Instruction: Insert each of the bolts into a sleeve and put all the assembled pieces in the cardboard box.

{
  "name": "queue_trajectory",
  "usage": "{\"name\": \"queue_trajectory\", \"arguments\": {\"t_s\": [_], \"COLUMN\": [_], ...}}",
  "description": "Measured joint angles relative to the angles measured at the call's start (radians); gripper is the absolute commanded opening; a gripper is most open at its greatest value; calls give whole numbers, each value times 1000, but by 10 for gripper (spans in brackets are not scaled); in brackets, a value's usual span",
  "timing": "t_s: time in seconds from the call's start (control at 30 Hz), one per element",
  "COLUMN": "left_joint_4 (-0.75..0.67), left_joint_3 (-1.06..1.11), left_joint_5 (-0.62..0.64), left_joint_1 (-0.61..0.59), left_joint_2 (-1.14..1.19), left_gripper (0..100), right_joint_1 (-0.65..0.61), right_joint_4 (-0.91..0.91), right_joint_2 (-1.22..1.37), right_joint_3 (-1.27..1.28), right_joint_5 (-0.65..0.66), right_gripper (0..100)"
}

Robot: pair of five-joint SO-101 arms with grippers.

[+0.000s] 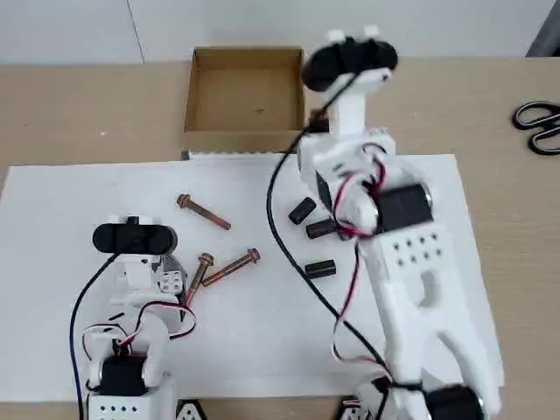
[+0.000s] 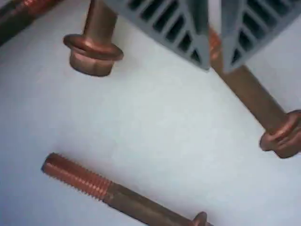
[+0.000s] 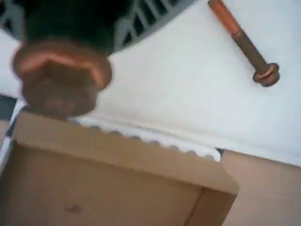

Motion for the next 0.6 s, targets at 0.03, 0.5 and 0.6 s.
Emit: {"name": "queue_trajectory", "arguments": {"t_s": [0.03,0.5,0.6], "left_joint_4": [0,0,0], "left_joint_3": [0,0,0], "left_joint_5": [0,-2,18], "left_joint_1": [-2,-25,-41], "left_joint_2": [0,0,0], "left_gripper": [6,6,6], "right_joint_1": [0,5,5], "right_joint_4": [-25,-445,-532], "right_joint_2": [44,591,697], "right_joint_3": [-32,-353,-382], "right_joint_5": [14,310,354], "right_gripper": [4,4,6]}}
